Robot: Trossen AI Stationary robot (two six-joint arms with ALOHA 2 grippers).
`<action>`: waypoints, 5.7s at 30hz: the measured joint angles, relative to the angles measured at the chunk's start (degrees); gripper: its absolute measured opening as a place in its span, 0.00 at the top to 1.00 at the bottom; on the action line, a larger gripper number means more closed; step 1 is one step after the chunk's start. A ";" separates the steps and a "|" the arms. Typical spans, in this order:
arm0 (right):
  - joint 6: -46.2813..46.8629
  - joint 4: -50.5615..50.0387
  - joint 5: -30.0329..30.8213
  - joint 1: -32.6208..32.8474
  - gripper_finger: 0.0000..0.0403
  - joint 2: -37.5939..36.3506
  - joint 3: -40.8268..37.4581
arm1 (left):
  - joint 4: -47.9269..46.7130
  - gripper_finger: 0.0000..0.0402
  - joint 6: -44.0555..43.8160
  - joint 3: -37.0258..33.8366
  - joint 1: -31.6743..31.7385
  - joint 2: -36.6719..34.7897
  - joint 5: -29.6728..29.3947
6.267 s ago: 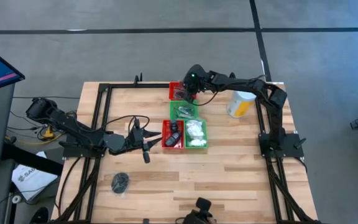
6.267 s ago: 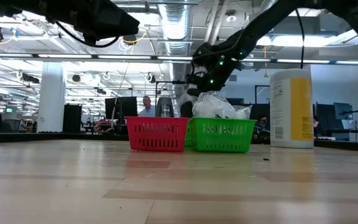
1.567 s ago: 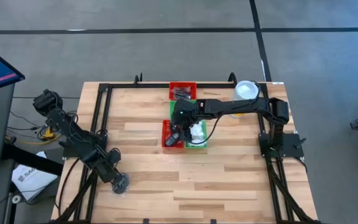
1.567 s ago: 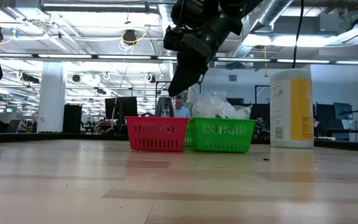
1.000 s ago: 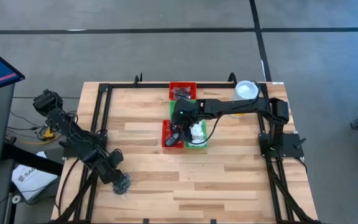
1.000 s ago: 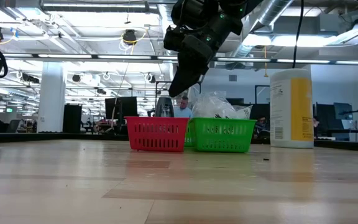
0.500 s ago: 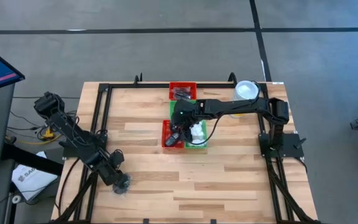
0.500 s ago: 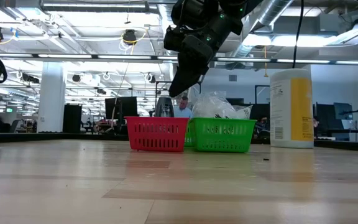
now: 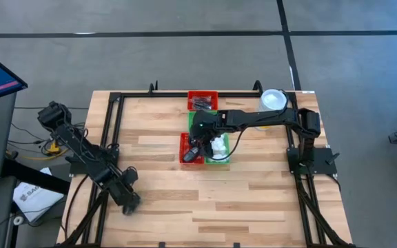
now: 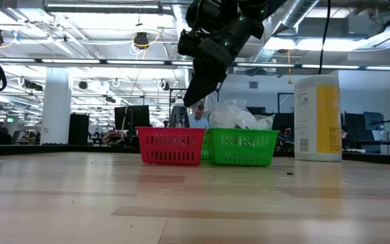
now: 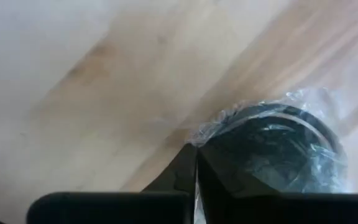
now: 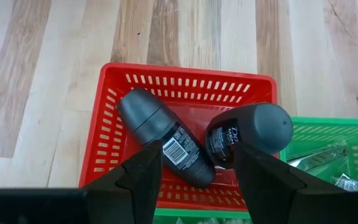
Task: Pick & Place Travel size toiletries
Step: Put the black hairbrush into the top red bin
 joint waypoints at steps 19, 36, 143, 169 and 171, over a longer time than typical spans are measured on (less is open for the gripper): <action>-0.55 1.38 0.01 0.20 0.54 0.50 -0.07 | -0.68 1.00 4.27 1.38 1.33 -8.78 -12.14; 2.70 9.94 -0.06 4.94 0.54 -0.09 0.04 | 0.90 1.00 34.28 4.99 10.00 -22.48 -40.47; 1.88 6.88 11.07 -24.34 0.95 1.63 -0.11 | 30.35 0.78 74.29 4.97 24.24 -15.95 -48.86; 2.83 11.96 7.28 -26.95 0.88 4.41 0.02 | 30.70 0.78 74.49 4.94 24.28 -15.78 -48.92; 3.00 12.51 7.29 -26.84 0.88 4.41 0.02 | 30.70 0.78 74.51 4.92 24.28 -15.78 -48.92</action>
